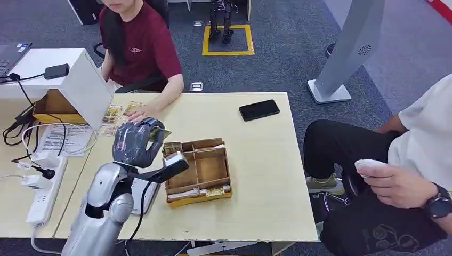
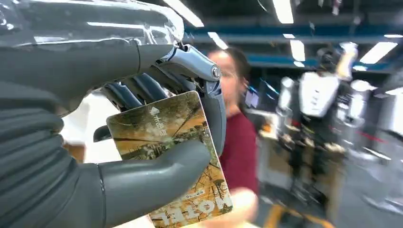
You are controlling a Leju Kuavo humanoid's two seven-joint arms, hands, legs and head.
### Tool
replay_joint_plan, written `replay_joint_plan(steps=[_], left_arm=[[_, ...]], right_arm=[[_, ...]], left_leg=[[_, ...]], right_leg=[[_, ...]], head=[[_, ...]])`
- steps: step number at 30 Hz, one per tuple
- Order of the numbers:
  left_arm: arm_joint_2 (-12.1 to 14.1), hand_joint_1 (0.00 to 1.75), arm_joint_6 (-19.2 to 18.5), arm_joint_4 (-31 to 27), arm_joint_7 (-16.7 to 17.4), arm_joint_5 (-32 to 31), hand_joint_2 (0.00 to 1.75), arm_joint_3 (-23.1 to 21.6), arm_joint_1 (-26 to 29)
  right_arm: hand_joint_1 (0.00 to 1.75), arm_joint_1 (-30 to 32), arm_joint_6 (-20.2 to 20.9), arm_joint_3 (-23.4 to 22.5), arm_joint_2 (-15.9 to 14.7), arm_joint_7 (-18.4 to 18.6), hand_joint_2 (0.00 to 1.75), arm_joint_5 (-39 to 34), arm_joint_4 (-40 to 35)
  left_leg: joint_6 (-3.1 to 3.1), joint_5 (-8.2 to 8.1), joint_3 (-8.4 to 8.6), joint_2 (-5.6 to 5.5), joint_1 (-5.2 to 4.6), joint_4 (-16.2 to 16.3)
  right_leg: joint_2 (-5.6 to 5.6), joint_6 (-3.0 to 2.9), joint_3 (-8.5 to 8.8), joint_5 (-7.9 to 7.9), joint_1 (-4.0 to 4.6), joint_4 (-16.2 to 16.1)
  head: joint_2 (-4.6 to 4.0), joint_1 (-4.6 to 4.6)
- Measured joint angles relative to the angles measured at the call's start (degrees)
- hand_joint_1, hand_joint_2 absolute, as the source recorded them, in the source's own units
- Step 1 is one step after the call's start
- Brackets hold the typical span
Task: Pass the card to the sensor for recognition and then transmit it.
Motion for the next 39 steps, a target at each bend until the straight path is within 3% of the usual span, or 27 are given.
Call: replay_joint_plan(steps=[4,9,16,28,29,30,39], left_arm=[[-0.33,1.75,-0.29,3.54,1.66,-1.77,1.75,1.42,-3.67],[-1.31,1.75,-0.66,11.89,5.42,-4.35,1.75,5.00,-9.67],[-2.58,1.75,0.52,21.99,5.24,-5.42,1.75,11.08,-14.50],[-4.02,1.75,0.31,25.52,4.17,-5.77,1.75,14.42,-14.64],[-4.09,1.24,0.31,25.72,4.13,-5.77,1.75,14.53,-14.65],[-4.13,0.00,0.31,25.90,4.08,-5.77,1.75,14.58,-14.66],[-4.15,0.00,2.07,26.20,3.99,-7.16,1.75,16.24,-14.79]], right_arm=[[0.00,-0.34,0.48,1.09,0.00,-0.02,1.75,0.00,-0.02],[0.00,-1.02,1.57,2.80,0.00,0.26,1.75,0.00,-0.04],[0.00,-1.63,2.05,4.24,0.00,0.57,1.75,0.00,-0.11],[0.00,-1.65,1.86,5.40,-0.02,0.63,1.75,0.00,-0.11],[0.00,-1.65,1.86,5.40,-0.04,0.59,1.75,0.00,-0.11],[0.00,-1.65,1.86,5.40,-0.07,0.57,1.75,0.00,-0.11],[0.00,-1.62,1.73,5.88,-0.15,0.68,1.75,0.00,-0.11]], left_leg=[[-0.01,0.02,0.00,0.01,0.00,0.00],[-0.01,0.04,0.01,0.06,0.01,0.01],[-0.01,0.05,0.01,0.07,0.02,0.01],[-0.01,0.04,-0.03,0.07,0.01,0.01],[-0.01,0.04,-0.04,0.07,0.01,0.01],[-0.01,0.04,-0.03,0.07,0.01,0.01],[-0.01,0.04,-0.05,0.06,0.02,0.01]], right_leg=[[0.01,-0.01,0.00,0.03,0.00,0.00],[0.05,-0.07,-0.02,0.09,0.00,0.00],[0.07,-0.07,-0.02,0.09,0.00,0.01],[0.06,-0.07,-0.06,0.08,0.00,0.01],[0.06,-0.07,-0.06,0.08,-0.01,0.01],[0.06,-0.07,-0.06,0.08,-0.01,0.01],[0.06,-0.07,-0.06,0.08,0.00,0.01]], head=[[0.00,0.02],[0.00,0.00],[0.00,0.02],[0.00,0.02],[0.00,0.02],[0.00,0.02],[0.00,0.02]])
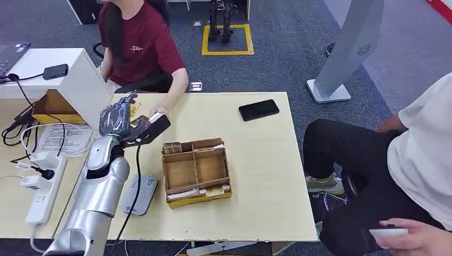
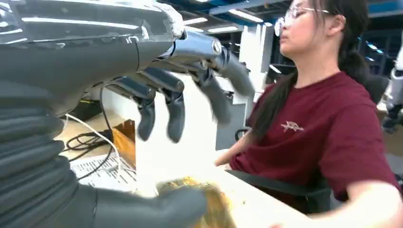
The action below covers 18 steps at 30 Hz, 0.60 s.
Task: Pass the card to the sensor for recognition and then transmit it.
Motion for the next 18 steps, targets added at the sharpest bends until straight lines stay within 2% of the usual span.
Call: replay_joint_plan(steps=[5,7,12,15,18], left_arm=[[0.72,0.00,1.45,0.00,0.31,-0.66,1.75,2.23,0.02],[1.23,0.00,2.63,-0.07,1.95,-1.78,1.75,3.35,0.07],[2.34,0.00,3.65,-1.18,2.16,-3.48,1.75,7.62,0.49],[4.31,0.00,5.76,-2.14,3.04,-1.83,1.75,11.49,1.18],[7.28,0.00,6.56,-3.63,0.35,2.32,1.75,17.56,2.07]], right_arm=[[0.00,0.09,-0.09,0.02,0.00,0.00,1.75,0.00,0.00],[0.00,0.14,-0.31,0.00,-0.02,0.00,1.75,0.00,0.00],[0.00,0.47,-0.72,0.00,0.00,-0.02,1.75,0.00,0.00],[0.00,0.59,-1.03,0.00,0.00,0.00,1.75,0.00,0.00],[0.00,1.11,-1.40,0.00,0.00,0.20,1.75,-0.09,0.02]], left_leg=[[0.00,0.01,0.00,-0.03,0.00,0.00],[0.00,0.01,-0.02,-0.02,0.01,0.00],[0.00,0.00,-0.05,-0.03,0.01,0.00],[-0.01,-0.01,-0.04,0.15,0.02,-0.01],[-0.03,-0.02,-0.06,0.26,0.04,-0.03]], right_leg=[[-0.02,0.00,0.00,0.00,0.00,0.00],[0.00,0.00,0.02,0.00,0.01,0.02],[-0.02,0.00,0.00,0.00,0.00,0.02],[0.15,-0.01,-0.03,0.00,0.01,0.05],[0.26,-0.02,-0.09,-0.01,0.01,0.09]], head=[[0.00,0.00],[0.00,0.00],[0.00,0.00],[0.00,0.00],[0.00,0.02]])
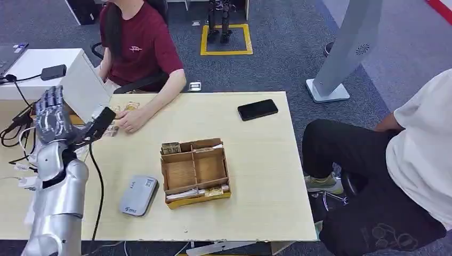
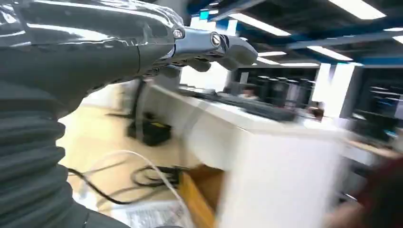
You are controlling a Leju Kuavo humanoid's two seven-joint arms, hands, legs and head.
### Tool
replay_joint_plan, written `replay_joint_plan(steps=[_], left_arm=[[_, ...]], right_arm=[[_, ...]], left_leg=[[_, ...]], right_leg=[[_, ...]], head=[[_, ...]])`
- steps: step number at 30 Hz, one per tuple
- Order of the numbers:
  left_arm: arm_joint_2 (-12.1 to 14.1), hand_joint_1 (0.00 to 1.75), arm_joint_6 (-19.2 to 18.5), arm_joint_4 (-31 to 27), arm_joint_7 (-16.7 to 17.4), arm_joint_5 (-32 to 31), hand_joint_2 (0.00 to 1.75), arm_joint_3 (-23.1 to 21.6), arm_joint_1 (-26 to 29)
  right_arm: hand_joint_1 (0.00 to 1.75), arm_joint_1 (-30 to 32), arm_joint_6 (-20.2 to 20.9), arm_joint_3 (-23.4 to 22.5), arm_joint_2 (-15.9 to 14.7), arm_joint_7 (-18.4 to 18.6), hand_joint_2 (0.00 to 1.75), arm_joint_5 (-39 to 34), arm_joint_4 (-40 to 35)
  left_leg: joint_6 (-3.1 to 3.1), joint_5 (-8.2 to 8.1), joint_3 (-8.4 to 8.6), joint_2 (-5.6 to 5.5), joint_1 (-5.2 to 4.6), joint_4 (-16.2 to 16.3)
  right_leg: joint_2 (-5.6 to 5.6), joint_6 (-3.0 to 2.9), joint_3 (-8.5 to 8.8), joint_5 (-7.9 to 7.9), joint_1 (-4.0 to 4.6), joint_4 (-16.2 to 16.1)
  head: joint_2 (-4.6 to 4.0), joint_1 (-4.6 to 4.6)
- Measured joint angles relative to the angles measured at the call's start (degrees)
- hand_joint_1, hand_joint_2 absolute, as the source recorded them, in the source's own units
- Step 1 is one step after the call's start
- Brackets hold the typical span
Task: Pass the card to the sensor for recognition and then transmit it.
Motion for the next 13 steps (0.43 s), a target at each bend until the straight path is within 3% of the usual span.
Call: replay_joint_plan(steps=[2,7,13], left_arm=[[2.25,0.00,-0.07,-1.20,-2.56,4.04,1.75,4.70,1.48],[6.40,0.00,0.85,-2.29,-6.38,6.79,1.75,18.73,8.52],[9.81,0.00,4.65,3.08,-10.18,10.05,1.75,33.75,15.65]], right_arm=[[0.00,0.44,-0.59,-0.02,-0.02,-0.11,1.75,-0.37,0.00],[0.00,1.62,-1.53,-0.63,-0.17,-1.44,1.75,-0.66,0.09],[0.00,2.37,-2.05,-0.94,-0.26,-1.53,1.75,-0.31,0.24]], left_leg=[[-0.01,-0.01,-0.02,0.04,0.02,-0.03],[-0.10,-0.08,-0.02,0.14,0.02,-0.08],[-0.17,-0.15,-0.03,0.04,0.02,-0.09]], right_leg=[[0.04,-0.05,-0.05,-0.04,0.01,0.03],[0.14,-0.15,-0.14,-0.15,0.01,0.03],[0.03,-0.12,-0.16,-0.27,0.01,0.00]], head=[[0.00,-0.02],[0.00,-0.04],[0.00,-0.02]])
